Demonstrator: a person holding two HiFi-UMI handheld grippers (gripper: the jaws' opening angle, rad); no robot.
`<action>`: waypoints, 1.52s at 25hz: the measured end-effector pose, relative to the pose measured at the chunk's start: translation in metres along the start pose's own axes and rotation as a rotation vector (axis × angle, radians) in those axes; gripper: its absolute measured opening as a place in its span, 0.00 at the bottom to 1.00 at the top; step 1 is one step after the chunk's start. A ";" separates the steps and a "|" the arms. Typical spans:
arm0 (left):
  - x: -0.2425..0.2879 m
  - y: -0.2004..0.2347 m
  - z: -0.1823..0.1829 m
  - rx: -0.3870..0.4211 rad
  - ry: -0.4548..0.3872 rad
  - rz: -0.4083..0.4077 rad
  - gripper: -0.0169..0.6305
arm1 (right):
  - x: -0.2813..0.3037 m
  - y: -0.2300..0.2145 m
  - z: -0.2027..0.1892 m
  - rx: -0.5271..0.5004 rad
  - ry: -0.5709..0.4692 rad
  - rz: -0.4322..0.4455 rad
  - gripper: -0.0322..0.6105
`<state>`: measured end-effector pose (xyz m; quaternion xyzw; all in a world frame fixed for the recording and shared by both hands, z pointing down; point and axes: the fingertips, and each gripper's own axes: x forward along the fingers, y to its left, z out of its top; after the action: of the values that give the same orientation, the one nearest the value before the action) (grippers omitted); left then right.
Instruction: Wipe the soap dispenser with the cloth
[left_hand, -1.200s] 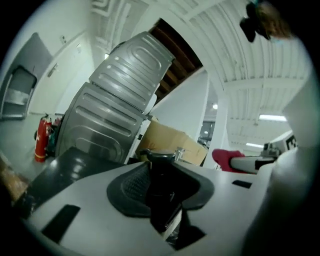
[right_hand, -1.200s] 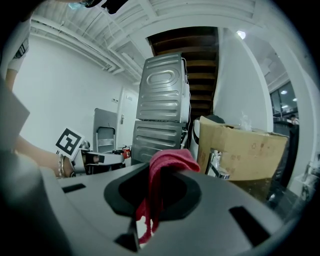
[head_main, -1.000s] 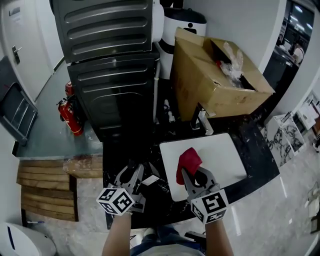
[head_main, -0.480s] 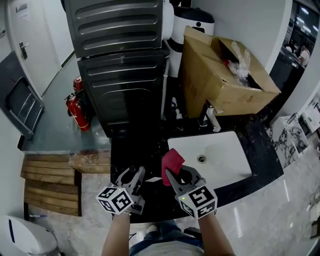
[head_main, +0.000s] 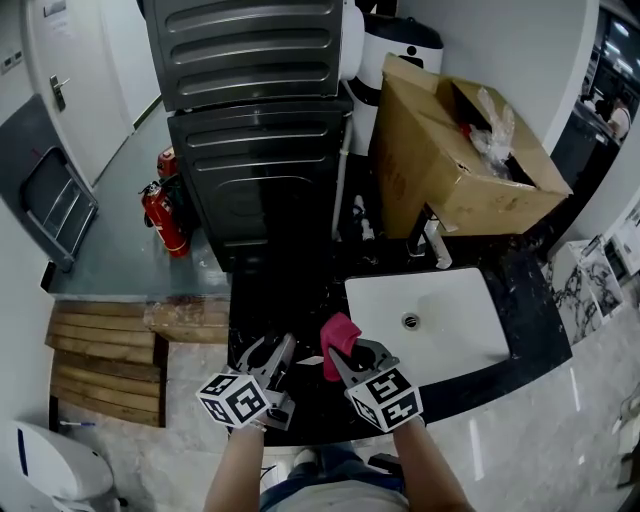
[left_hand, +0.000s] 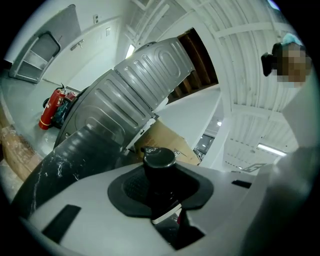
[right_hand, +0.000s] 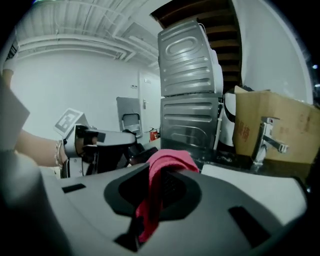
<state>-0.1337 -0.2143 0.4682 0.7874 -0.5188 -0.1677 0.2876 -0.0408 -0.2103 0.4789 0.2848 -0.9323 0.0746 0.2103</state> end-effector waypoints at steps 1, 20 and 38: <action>0.000 0.000 0.000 0.003 0.001 0.000 0.20 | -0.001 -0.005 -0.007 0.011 0.017 -0.015 0.12; 0.003 -0.002 0.000 0.006 0.030 0.038 0.20 | 0.036 -0.010 0.045 0.030 -0.061 0.051 0.12; 0.048 -0.044 -0.015 0.572 0.322 -0.013 0.20 | -0.041 -0.110 -0.011 0.234 -0.033 -0.226 0.13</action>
<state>-0.0740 -0.2405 0.4543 0.8560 -0.4877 0.1096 0.1320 0.0553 -0.2781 0.4728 0.4116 -0.8825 0.1541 0.1676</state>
